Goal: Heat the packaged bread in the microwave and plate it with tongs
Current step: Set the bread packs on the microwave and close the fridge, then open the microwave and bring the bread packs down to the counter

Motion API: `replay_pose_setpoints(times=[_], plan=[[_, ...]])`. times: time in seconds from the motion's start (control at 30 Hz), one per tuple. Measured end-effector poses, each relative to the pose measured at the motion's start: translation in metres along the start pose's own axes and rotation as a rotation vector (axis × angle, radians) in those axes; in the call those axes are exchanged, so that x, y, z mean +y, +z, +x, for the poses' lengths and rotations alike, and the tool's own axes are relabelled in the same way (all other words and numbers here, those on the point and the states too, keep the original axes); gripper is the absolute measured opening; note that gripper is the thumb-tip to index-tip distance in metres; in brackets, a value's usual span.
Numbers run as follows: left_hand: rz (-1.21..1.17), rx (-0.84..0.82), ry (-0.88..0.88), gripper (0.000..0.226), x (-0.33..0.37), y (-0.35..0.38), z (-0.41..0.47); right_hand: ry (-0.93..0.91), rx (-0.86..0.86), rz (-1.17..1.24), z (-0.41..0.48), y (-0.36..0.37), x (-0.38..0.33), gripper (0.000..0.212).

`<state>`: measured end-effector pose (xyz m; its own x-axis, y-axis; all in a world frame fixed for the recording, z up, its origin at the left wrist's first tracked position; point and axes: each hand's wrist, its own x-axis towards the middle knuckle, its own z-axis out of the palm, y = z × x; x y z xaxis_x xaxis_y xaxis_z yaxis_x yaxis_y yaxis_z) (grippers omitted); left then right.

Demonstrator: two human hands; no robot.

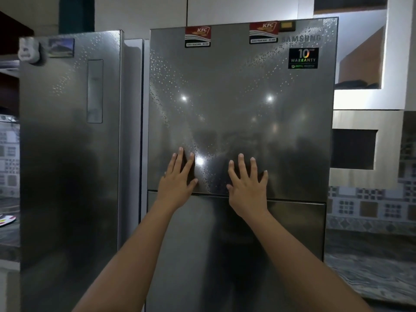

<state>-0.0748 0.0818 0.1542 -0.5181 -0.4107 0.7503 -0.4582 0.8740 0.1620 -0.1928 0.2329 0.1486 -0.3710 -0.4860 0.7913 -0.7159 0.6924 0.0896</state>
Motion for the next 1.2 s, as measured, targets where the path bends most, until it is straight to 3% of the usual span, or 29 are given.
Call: replay_pose_setpoints(times=[0.3,0.43,0.5,0.63,0.73,0.9,1.2], plan=[[-0.129,-0.275,-0.015,0.072,-0.012,-0.017,-0.026,-0.016,-0.221,0.092,-0.014,-0.019,-0.017,0.075],[-0.219,-0.393,-0.08,0.071,-0.05,-0.028,-0.05,-0.07,-0.286,0.179,-0.033,-0.019,-0.056,0.057],[-0.216,-0.355,-0.135,0.068,-0.08,-0.036,-0.067,-0.107,-0.293,0.303,-0.037,-0.018,-0.086,0.045],[-0.207,-0.279,-0.25,0.054,-0.151,-0.058,-0.105,-0.19,-0.335,0.545,-0.038,-0.009,-0.174,0.03],[-0.138,-0.273,-0.378,0.052,-0.222,-0.076,-0.131,-0.258,-0.345,0.618,-0.04,0.004,-0.26,0.031],[-0.054,-0.221,-0.542,0.045,-0.359,-0.136,-0.176,-0.367,-0.536,0.787,-0.041,0.019,-0.414,0.037],[0.179,-0.261,-0.736,0.051,-0.561,-0.221,-0.237,-0.385,-0.723,1.045,-0.026,0.04,-0.648,0.03]])
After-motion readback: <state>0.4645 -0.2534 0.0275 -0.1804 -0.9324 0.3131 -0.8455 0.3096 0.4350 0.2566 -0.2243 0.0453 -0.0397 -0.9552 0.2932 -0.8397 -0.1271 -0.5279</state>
